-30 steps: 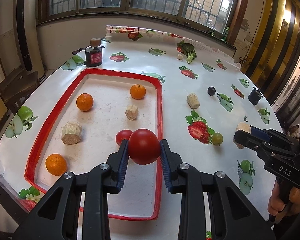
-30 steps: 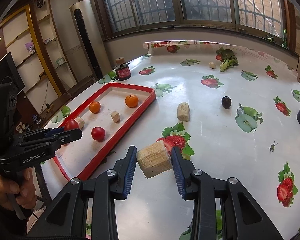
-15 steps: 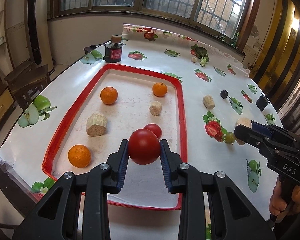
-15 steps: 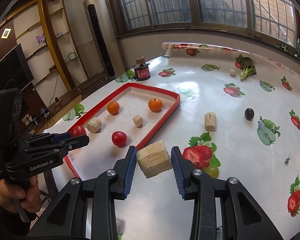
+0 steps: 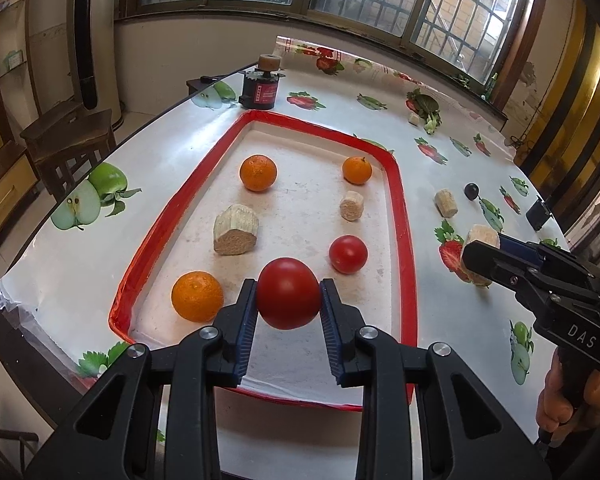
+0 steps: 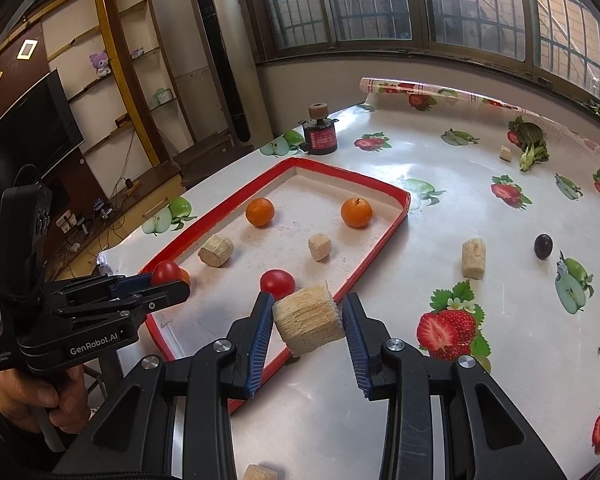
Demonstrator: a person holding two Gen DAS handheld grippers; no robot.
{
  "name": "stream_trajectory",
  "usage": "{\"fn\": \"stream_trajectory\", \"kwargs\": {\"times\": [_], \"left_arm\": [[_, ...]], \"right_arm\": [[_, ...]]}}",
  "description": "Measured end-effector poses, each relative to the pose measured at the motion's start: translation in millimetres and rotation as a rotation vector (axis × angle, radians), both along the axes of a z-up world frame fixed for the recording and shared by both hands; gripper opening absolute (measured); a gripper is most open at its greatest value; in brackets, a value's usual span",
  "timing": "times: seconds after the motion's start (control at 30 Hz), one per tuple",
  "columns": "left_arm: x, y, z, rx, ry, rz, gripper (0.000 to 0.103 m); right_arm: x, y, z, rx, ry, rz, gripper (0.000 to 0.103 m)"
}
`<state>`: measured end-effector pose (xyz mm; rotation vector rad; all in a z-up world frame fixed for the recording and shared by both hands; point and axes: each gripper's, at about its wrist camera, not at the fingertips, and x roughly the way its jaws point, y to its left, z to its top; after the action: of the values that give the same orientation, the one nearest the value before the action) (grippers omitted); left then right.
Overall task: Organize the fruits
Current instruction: 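Carry the tomato and wooden cube over the red tray with both tools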
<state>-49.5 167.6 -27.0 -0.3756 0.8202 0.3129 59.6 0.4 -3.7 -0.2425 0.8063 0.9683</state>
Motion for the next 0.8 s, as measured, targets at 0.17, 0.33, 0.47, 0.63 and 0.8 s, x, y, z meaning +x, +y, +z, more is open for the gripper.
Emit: {"fn": "stream_trajectory", "kwargs": {"times": [0.17,0.33,0.47,0.63,0.8], "left_arm": [[2.8,3.5,-3.8,-0.007,0.008,0.004,0.028],[5.5,5.9,-7.8,-0.012,0.018,0.006,0.028],[8.6,7.8,-10.0,-0.015,0.026,0.008,0.028],[12.2,10.5,-12.7,-0.018,0.035,0.009,0.028],[18.3,12.1,-17.7,-0.028,0.049,0.007,0.028]], "right_arm": [[1.8,9.5,-3.7,-0.007,0.008,0.010,0.036],[5.5,18.6,-7.3,-0.013,0.017,0.019,0.036],[10.0,24.1,-10.2,-0.018,0.022,0.021,0.036],[18.9,30.7,-14.3,-0.022,0.031,0.019,0.036],[31.2,40.8,-18.1,-0.028,0.036,0.015,0.036]]}}
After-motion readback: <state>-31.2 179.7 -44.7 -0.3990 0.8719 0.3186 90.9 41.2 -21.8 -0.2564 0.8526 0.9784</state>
